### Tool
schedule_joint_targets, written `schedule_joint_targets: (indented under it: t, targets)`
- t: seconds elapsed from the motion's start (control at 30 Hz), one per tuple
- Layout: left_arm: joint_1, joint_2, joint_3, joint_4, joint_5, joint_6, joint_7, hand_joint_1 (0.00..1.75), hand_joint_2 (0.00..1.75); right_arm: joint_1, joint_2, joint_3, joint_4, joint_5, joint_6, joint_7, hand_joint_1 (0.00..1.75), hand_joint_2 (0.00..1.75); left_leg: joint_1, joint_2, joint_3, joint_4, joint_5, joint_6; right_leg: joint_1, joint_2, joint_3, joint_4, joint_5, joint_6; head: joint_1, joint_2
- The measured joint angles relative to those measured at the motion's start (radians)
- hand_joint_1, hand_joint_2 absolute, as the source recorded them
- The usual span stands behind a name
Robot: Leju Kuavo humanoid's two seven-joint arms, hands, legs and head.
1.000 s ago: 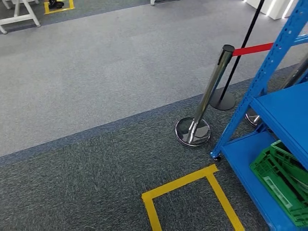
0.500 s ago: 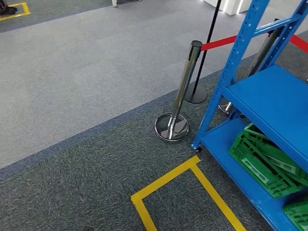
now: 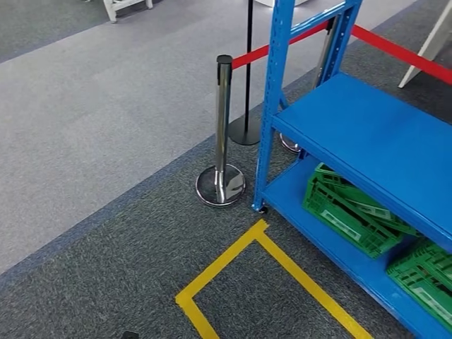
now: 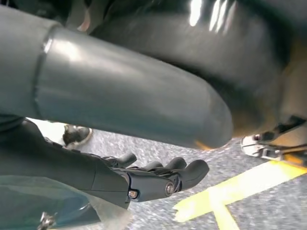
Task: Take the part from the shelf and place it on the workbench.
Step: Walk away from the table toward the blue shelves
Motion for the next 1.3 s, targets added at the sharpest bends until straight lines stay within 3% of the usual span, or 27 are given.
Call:
schedule_joint_targets:
  t: [0.03,0.07,0.13,0.17,0.23,0.3,0.37,0.43,0.5,0.53,0.57,0.63,0.7,0.73,0.8,0.87,0.93,0.97,1.0,1.03,1.07,1.1,1.17,1.23,1.3]
  targets:
    - [0.0,0.0,0.0,0.0,-0.001,0.0,0.0,0.0,0.0,0.002,0.0,0.0,0.0,0.0,-0.001,0.006,0.0,0.0,-0.001,-0.002,-0.003,0.0,0.016,0.005,0.003,0.015,0.001,0.0,0.0,-0.001,0.0,0.0]
    - [0.0,-0.001,0.0,0.0,-0.001,0.0,0.0,0.0,0.0,0.003,0.0,0.0,0.0,0.0,-0.001,0.011,0.0,0.0,-0.003,-0.008,0.011,-0.039,0.05,0.011,0.005,0.031,0.003,0.0,0.0,-0.002,0.0,0.0]
    - [-0.001,-0.002,0.001,0.0,-0.003,0.0,0.0,0.0,0.0,0.004,0.0,0.0,0.0,-0.002,-0.002,0.021,0.0,0.0,-0.006,-0.048,0.064,-0.173,0.126,0.029,0.009,0.06,0.006,0.001,0.001,-0.001,0.001,0.0]
    - [-0.001,-0.002,0.002,0.0,-0.003,0.0,0.0,0.0,0.0,0.003,0.001,-0.001,0.0,-0.004,-0.003,0.026,0.0,0.0,-0.007,-0.071,0.087,-0.23,0.146,0.035,0.01,0.073,0.005,0.003,0.001,0.002,0.001,0.0]
    - [-0.003,-0.002,0.004,0.0,-0.003,-0.001,0.0,0.0,0.0,0.002,0.001,-0.001,0.0,-0.009,-0.006,0.034,0.0,0.0,-0.008,-0.092,0.104,-0.276,0.15,0.039,0.006,0.096,-0.005,0.005,0.004,0.011,0.002,0.0]
    - [-0.005,-0.004,0.005,0.0,-0.003,-0.001,-0.001,0.0,0.0,0.005,0.001,-0.004,0.0,-0.012,-0.008,0.04,0.0,0.0,-0.008,-0.072,0.108,-0.289,0.153,0.038,0.001,0.109,-0.019,0.005,0.007,0.024,0.001,0.0]
    - [-0.006,-0.007,0.006,0.0,-0.002,-0.001,-0.002,0.0,0.0,0.007,0.001,-0.009,0.0,-0.015,-0.011,0.045,0.0,0.0,-0.005,-0.046,0.114,-0.304,0.16,0.044,0.003,0.061,-0.045,0.044,-0.022,0.036,0.007,0.0]
    - [-0.005,-0.011,0.009,0.0,0.004,0.0,-0.005,0.0,0.0,0.003,0.0,-0.014,0.0,-0.017,-0.016,0.048,0.0,0.0,-0.005,-0.015,0.117,-0.31,0.161,0.048,0.003,-0.004,-0.102,0.156,-0.088,0.047,0.012,0.0]
    - [-0.003,-0.013,0.018,0.0,0.02,0.005,-0.009,0.0,0.0,0.002,0.0,-0.018,0.0,-0.019,-0.019,0.049,0.0,0.0,-0.005,0.019,0.117,-0.309,0.158,0.048,-0.003,-0.023,-0.16,0.27,-0.134,0.058,0.012,0.0]
    - [-0.002,-0.014,0.024,0.0,0.028,0.01,-0.012,0.0,0.0,0.003,0.0,-0.019,0.0,-0.019,-0.02,0.05,0.0,0.0,-0.006,0.034,0.119,-0.308,0.155,0.048,-0.006,-0.027,-0.166,0.285,-0.131,0.062,0.012,0.0]
    - [-0.003,-0.016,0.031,0.0,0.035,0.016,-0.015,0.0,0.0,0.005,0.0,-0.021,0.0,-0.02,-0.021,0.051,0.0,0.0,-0.005,0.048,0.12,-0.308,0.153,0.046,-0.01,-0.031,-0.151,0.26,-0.108,0.066,0.012,0.0]
    - [-0.007,-0.021,0.043,0.0,0.04,0.03,-0.017,0.0,0.0,0.007,-0.002,-0.025,0.0,-0.02,-0.021,0.052,0.0,0.0,-0.006,0.071,0.127,-0.305,0.144,0.037,-0.012,-0.067,-0.074,0.123,-0.042,0.068,0.012,0.0]
    - [-0.009,-0.026,0.05,0.0,0.033,0.042,-0.018,0.0,0.0,0.004,-0.004,-0.027,0.0,-0.018,-0.021,0.051,0.0,0.0,-0.011,0.089,0.134,-0.3,0.134,0.026,-0.009,-0.097,-0.014,0.021,-0.01,0.055,0.01,0.0]
    - [-0.01,-0.027,0.051,0.0,0.028,0.047,-0.017,0.0,0.0,0.003,-0.004,-0.028,0.0,-0.018,-0.02,0.05,0.0,0.0,-0.013,0.097,0.137,-0.299,0.131,0.021,-0.006,-0.1,-0.005,0.007,-0.011,0.046,0.009,0.0]
    - [-0.014,-0.028,0.051,0.0,0.023,0.052,-0.016,0.0,0.0,0.005,-0.004,-0.03,0.0,-0.017,-0.019,0.048,0.0,0.0,-0.012,0.108,0.144,-0.298,0.126,0.012,-0.006,-0.078,-0.004,0.008,-0.009,0.029,0.007,0.0]
    - [-0.016,-0.029,0.052,0.0,0.02,0.053,-0.015,0.0,0.0,0.006,-0.004,-0.033,0.0,-0.017,-0.019,0.049,0.0,0.0,-0.007,0.073,0.135,-0.265,0.097,0.004,-0.008,-0.058,-0.003,0.005,-0.007,0.016,0.004,0.0]
    - [-0.014,-0.03,0.053,0.0,0.019,0.053,-0.014,0.0,0.0,0.005,-0.004,-0.033,0.0,-0.017,-0.019,0.049,0.0,0.0,-0.004,0.018,0.085,-0.148,0.032,0.0,-0.008,-0.035,-0.002,0.003,-0.006,0.006,-0.001,0.0]
    - [-0.012,-0.03,0.054,0.0,0.019,0.053,-0.014,0.0,0.0,0.004,-0.004,-0.033,0.0,-0.017,-0.019,0.049,0.0,0.0,-0.004,0.005,0.05,-0.074,0.002,0.001,-0.007,-0.021,-0.002,0.004,-0.006,0.003,-0.002,0.0]
    - [-0.01,-0.03,0.054,0.0,0.019,0.053,-0.014,0.0,0.0,0.004,-0.004,-0.033,0.0,-0.017,-0.019,0.049,0.0,0.0,-0.005,0.0,0.022,-0.017,-0.014,0.002,-0.006,-0.006,0.0,0.004,-0.007,0.002,-0.002,0.0]
    - [-0.008,-0.03,0.055,0.0,0.019,0.053,-0.014,0.0,0.0,0.004,-0.004,-0.033,0.0,-0.017,-0.019,0.049,0.0,0.0,-0.005,-0.002,0.007,0.004,-0.007,0.004,-0.004,0.01,0.002,0.004,-0.007,0.001,-0.002,0.0]
    - [-0.008,-0.03,0.056,0.0,0.02,0.053,-0.014,0.0,0.0,0.005,-0.004,-0.033,0.0,-0.017,-0.019,0.049,0.0,0.0,-0.005,-0.005,0.008,-0.011,0.02,0.008,-0.002,0.026,0.004,0.004,-0.007,0.001,-0.002,0.0]
    - [-0.008,-0.03,0.056,0.0,0.02,0.053,-0.014,0.0,0.0,0.005,-0.004,-0.034,0.0,-0.017,-0.019,0.049,0.0,0.0,-0.005,-0.012,0.026,-0.064,0.063,0.013,-0.001,0.043,0.007,0.004,-0.007,0.001,-0.002,0.0]
    - [-0.008,-0.029,0.057,0.0,0.02,0.053,-0.014,0.0,0.0,0.005,-0.003,-0.035,0.0,-0.017,-0.019,0.049,0.0,0.0,-0.005,-0.057,0.074,-0.195,0.135,0.023,0.0,0.072,0.01,0.005,-0.008,0.003,-0.001,0.0]
    - [-0.009,-0.03,0.057,0.0,0.019,0.053,-0.014,0.0,0.0,0.003,-0.003,-0.036,0.0,-0.017,-0.019,0.049,0.0,0.0,-0.005,-0.093,0.101,-0.268,0.151,0.027,-0.002,0.098,0.004,0.007,-0.006,0.011,-0.002,0.0]
    - [-0.011,-0.031,0.057,0.0,0.019,0.053,-0.014,0.0,0.0,0.005,-0.003,-0.037,0.0,-0.017,-0.018,0.049,0.0,0.0,-0.006,-0.084,0.106,-0.282,0.148,0.03,-0.007,0.12,-0.008,0.004,-0.001,0.026,-0.003,0.0]
